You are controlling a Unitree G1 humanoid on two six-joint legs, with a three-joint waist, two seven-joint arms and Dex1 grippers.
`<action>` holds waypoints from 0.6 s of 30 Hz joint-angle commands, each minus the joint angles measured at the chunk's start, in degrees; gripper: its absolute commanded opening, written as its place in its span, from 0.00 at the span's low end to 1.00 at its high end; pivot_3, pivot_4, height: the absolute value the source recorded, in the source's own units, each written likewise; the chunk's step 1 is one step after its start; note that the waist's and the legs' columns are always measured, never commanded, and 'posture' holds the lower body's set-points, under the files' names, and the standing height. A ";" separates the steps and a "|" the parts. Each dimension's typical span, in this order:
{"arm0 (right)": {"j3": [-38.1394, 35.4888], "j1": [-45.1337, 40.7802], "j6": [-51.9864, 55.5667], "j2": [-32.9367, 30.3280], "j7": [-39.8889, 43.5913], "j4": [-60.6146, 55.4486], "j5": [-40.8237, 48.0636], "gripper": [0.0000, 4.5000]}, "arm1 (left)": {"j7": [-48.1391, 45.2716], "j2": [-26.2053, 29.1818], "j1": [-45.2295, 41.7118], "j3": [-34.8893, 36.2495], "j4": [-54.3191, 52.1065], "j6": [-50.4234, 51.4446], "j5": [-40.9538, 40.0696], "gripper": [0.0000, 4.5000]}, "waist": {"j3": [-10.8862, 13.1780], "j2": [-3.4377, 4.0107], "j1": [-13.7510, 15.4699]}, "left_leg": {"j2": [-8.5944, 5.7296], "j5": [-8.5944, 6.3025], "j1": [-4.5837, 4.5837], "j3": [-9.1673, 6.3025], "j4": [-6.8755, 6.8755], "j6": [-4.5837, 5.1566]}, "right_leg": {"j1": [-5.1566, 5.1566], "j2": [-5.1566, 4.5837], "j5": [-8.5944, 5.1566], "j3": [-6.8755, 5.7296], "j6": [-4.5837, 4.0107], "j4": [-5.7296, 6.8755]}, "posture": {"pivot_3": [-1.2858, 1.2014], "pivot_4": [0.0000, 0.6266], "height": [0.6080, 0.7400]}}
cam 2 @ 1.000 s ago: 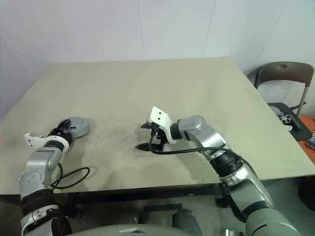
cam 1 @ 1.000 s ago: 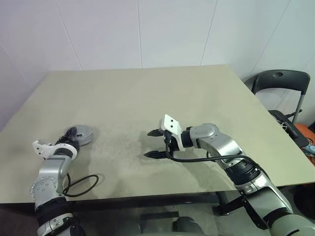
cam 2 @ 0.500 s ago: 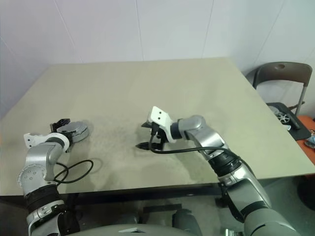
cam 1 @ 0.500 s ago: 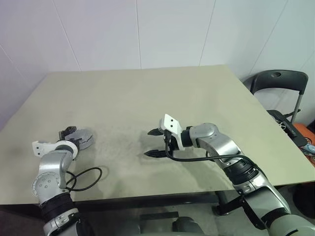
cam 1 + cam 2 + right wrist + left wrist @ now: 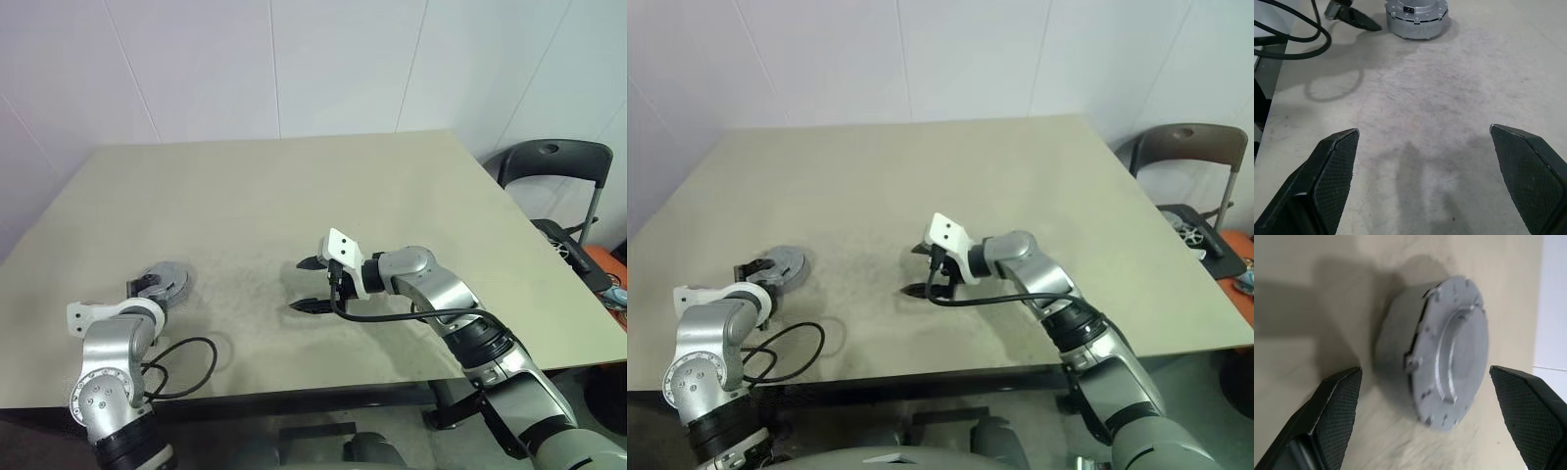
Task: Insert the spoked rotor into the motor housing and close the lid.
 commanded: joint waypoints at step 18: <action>-8.38 1.37 -3.85 -3.31 2.69 3.28 0.22 1.00 | -45.19 29.39 3.47 -24.23 -6.97 15.85 28.55 0.99 | 0.06 0.06 0.40 | 0.02 0.01 -0.08 -0.10 0.00 0.00 | -0.01 0.07 0.00 -0.15 -0.04 0.06 | 0.52 0.00 1.00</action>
